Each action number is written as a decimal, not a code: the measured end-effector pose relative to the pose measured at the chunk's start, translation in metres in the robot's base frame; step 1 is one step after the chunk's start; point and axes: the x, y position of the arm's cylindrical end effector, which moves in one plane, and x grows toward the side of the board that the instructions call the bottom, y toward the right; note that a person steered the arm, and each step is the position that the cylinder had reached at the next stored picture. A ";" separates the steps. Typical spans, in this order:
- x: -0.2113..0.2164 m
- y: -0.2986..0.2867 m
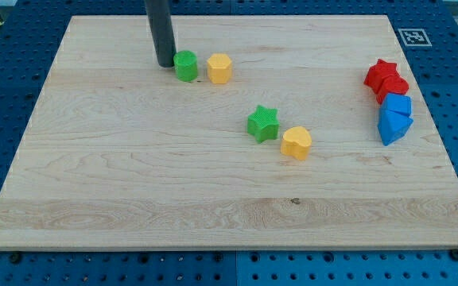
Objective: Move your hand diagonally to the yellow heart
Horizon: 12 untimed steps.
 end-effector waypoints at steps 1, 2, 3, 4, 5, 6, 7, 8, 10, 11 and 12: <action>0.000 0.001; 0.004 -0.001; 0.006 -0.001; 0.025 -0.011; 0.031 -0.012; 0.031 -0.012; 0.070 -0.012; 0.076 -0.012; 0.112 -0.012; 0.127 -0.012; 0.155 -0.012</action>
